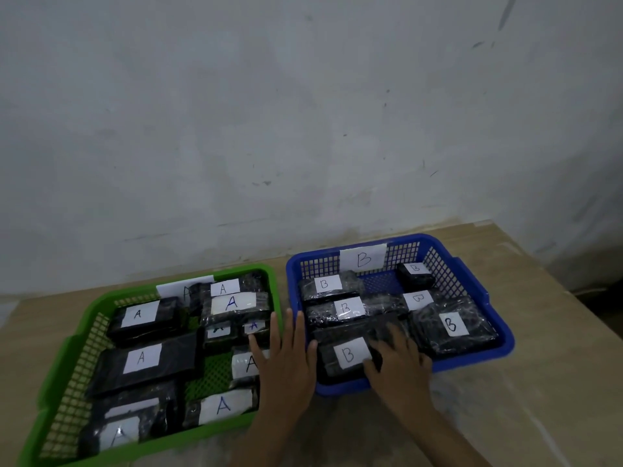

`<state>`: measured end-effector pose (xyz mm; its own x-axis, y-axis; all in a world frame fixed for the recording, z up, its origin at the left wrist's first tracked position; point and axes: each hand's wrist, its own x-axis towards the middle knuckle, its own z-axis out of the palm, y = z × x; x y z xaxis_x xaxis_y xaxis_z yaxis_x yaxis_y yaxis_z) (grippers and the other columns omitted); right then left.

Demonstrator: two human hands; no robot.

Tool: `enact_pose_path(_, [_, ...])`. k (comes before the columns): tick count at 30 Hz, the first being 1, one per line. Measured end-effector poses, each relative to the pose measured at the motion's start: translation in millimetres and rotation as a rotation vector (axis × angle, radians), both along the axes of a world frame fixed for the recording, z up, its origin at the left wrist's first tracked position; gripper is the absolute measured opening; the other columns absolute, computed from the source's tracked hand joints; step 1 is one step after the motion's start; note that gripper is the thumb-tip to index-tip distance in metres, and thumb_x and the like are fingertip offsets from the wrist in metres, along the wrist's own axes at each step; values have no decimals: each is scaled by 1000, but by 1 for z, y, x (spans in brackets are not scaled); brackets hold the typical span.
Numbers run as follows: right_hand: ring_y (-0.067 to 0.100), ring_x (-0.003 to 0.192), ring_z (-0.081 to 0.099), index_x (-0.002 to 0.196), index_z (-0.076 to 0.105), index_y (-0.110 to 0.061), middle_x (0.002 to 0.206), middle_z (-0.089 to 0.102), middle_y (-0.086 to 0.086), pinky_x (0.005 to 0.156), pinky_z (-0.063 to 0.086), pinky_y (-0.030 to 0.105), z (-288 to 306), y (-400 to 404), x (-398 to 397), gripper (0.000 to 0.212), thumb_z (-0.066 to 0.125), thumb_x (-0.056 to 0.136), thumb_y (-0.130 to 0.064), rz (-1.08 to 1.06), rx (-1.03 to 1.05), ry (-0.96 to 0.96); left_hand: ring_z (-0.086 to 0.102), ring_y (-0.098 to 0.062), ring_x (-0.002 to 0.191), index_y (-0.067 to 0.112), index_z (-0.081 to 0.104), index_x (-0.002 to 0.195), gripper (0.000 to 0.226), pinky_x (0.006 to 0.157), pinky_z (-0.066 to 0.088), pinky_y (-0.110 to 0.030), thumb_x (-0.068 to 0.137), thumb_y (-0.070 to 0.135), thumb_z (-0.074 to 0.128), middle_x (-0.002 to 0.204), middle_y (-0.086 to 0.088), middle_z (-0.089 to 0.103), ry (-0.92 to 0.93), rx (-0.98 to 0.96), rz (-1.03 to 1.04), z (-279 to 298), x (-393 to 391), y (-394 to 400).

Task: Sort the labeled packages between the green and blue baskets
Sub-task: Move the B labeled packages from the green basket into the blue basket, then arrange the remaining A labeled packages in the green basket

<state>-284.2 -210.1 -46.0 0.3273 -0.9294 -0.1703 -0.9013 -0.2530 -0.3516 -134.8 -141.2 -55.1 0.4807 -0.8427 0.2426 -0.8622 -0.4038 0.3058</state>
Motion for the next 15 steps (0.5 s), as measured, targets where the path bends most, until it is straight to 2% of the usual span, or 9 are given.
enact_pose_path(1, [15,138,15,126,46,-31,152,18,-7,109,16,42,-1,3,1,36,41,91,-39,8,-18,-10,-17,0,139,13,49,128,74,109,0,-49,93,47,-6,134,-7,51,9,37,-8,5,-1,0])
enact_pose_path(2, [13,138,15,125,47,-32,151,21,-9,109,15,41,-1,6,1,35,39,92,-39,13,-36,-13,6,-3,141,14,53,125,75,109,12,-55,94,45,-7,132,-6,53,21,93,-20,10,0,0])
enact_pose_path(3, [12,138,15,123,48,-32,151,21,-9,108,15,41,-1,9,2,34,37,92,-40,14,-48,-8,32,-11,136,15,56,122,76,105,23,-59,94,45,-8,130,-6,56,15,161,-26,14,1,1])
enact_pose_path(4, [13,139,13,122,49,-32,152,20,-9,109,15,42,0,12,4,33,36,93,-42,11,-50,-5,43,-22,130,18,56,123,79,104,25,-61,92,47,-10,132,-6,55,-30,203,-39,18,3,1])
enact_pose_path(5, [14,140,10,122,49,-33,153,17,-8,110,14,42,1,15,7,33,36,93,-43,8,-45,-13,35,-27,134,21,48,131,82,108,17,-62,87,52,-15,141,-6,45,-50,236,-84,18,7,3])
enact_pose_path(7, [16,142,7,124,46,-35,154,15,-7,111,12,43,7,21,18,34,35,94,-44,25,-39,-86,10,-25,143,27,29,140,82,111,-3,-55,80,60,-16,153,1,21,20,206,-142,19,18,10])
enact_pose_path(10, [16,140,13,123,49,-31,149,27,-4,111,10,40,17,33,47,33,42,92,-40,124,-69,-251,27,-18,139,26,46,131,48,114,13,-48,95,44,19,145,4,39,123,14,-55,27,41,32])
enact_pose_path(12, [15,139,17,123,50,-28,145,33,-3,110,12,37,21,41,71,34,46,91,-39,215,-72,-300,28,-12,138,26,47,129,37,116,9,-42,96,36,34,144,5,41,191,-27,-13,30,63,48])
enact_pose_path(15, [15,141,11,125,46,-28,147,30,-4,112,6,36,22,54,108,37,43,91,-42,308,-94,-317,52,-21,121,15,60,116,28,108,27,-51,90,23,54,126,-5,59,162,-100,38,34,98,76])
